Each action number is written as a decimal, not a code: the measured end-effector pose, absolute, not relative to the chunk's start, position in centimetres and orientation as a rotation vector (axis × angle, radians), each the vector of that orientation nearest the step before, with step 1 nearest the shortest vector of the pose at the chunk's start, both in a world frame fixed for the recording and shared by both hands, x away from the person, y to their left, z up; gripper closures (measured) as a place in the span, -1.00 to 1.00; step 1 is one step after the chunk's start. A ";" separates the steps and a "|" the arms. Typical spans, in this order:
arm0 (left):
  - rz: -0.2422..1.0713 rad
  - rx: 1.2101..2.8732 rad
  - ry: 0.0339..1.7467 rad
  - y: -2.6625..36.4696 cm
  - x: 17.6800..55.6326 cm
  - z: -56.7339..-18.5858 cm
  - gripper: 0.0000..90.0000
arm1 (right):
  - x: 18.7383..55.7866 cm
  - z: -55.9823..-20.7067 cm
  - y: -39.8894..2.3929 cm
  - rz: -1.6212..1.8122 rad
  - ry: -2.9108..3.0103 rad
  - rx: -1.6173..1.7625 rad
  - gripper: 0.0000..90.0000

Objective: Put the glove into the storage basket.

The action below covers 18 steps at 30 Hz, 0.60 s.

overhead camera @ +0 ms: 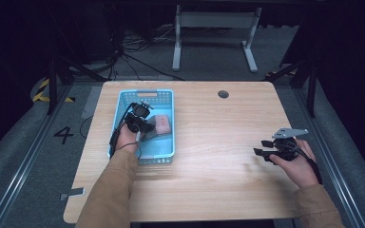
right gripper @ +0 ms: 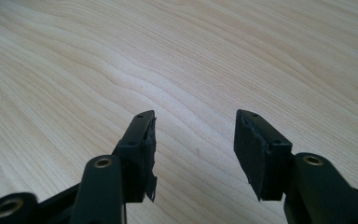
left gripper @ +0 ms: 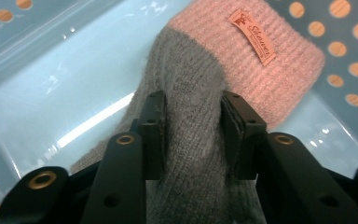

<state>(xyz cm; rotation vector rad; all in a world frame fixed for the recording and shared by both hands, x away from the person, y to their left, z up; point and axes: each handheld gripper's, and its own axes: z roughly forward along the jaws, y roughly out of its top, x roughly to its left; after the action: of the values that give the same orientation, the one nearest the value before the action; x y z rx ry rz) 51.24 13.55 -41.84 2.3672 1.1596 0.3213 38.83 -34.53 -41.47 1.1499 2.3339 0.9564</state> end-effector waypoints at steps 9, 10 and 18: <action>0.400 2.357 1.166 13.4 51.1 -41.6 0.13 | 39.0 -41.1 -34.2 0.971 2.327 1.133 0.10; 0.400 2.351 1.171 13.4 51.0 -41.5 0.07 | 39.0 -41.1 -34.2 0.974 2.327 1.131 0.10; 0.430 2.270 1.145 13.8 48.9 -39.4 -0.13 | 39.5 -40.9 -33.3 0.983 2.344 1.101 0.09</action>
<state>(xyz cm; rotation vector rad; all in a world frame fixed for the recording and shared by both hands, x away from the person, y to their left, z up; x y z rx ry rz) 48.91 13.76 -39.42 2.2697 1.1452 0.4297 39.55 -33.33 -40.87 1.1009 2.3444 0.9834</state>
